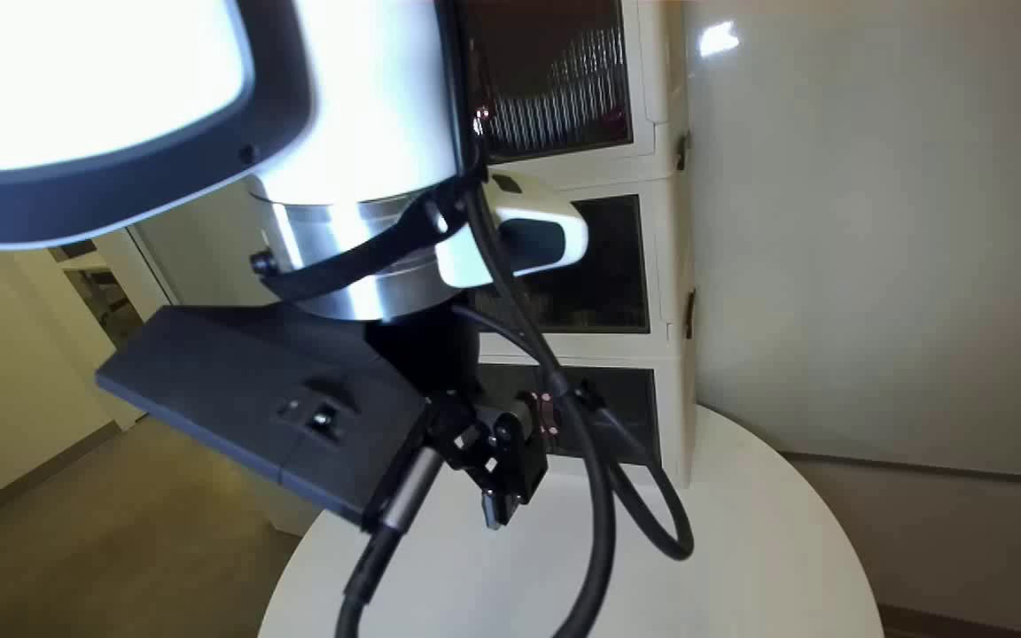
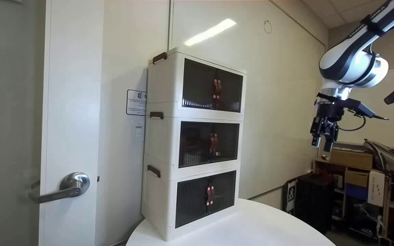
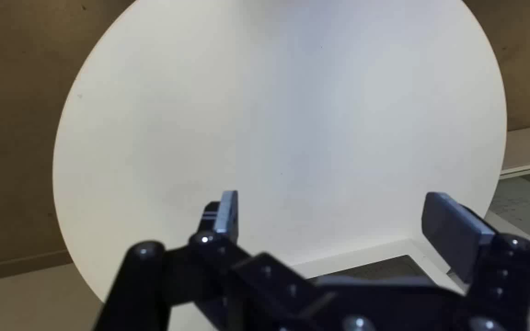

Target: Open the doors of the middle shelf

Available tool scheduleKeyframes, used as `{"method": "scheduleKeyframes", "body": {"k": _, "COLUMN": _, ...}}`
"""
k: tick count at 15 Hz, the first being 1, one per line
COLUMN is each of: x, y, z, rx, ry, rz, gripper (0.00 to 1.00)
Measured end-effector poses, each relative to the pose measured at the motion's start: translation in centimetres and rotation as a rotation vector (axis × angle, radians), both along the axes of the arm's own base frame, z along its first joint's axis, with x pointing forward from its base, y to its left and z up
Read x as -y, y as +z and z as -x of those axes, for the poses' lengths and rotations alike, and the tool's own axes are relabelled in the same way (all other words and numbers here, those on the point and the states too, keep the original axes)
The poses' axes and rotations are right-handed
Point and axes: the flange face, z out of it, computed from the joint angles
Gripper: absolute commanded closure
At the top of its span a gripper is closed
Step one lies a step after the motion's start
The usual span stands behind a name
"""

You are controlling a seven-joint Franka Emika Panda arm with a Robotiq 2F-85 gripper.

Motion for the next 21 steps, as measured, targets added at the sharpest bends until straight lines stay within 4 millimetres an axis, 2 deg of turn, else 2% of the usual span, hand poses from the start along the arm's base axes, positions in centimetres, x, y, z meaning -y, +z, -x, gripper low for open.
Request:
{"method": "scheduleKeyframes", "body": {"k": 12, "x": -0.4, "y": 0.1, "z": -0.5, "rx": 0.018, "ry": -0.003, "rz": 0.005, "gripper": 0.0}}
{"method": "scheduleKeyframes", "body": {"k": 17, "x": -1.5, "y": 0.0, "z": -3.4, "rx": 0.075, "ry": -0.013, "rz": -0.003, "gripper": 0.0}}
{"method": "scheduleKeyframes", "body": {"k": 21, "x": -3.8, "y": -0.6, "z": -6.8, "rx": 0.091, "ry": 0.036, "rz": 0.009, "gripper": 0.0}}
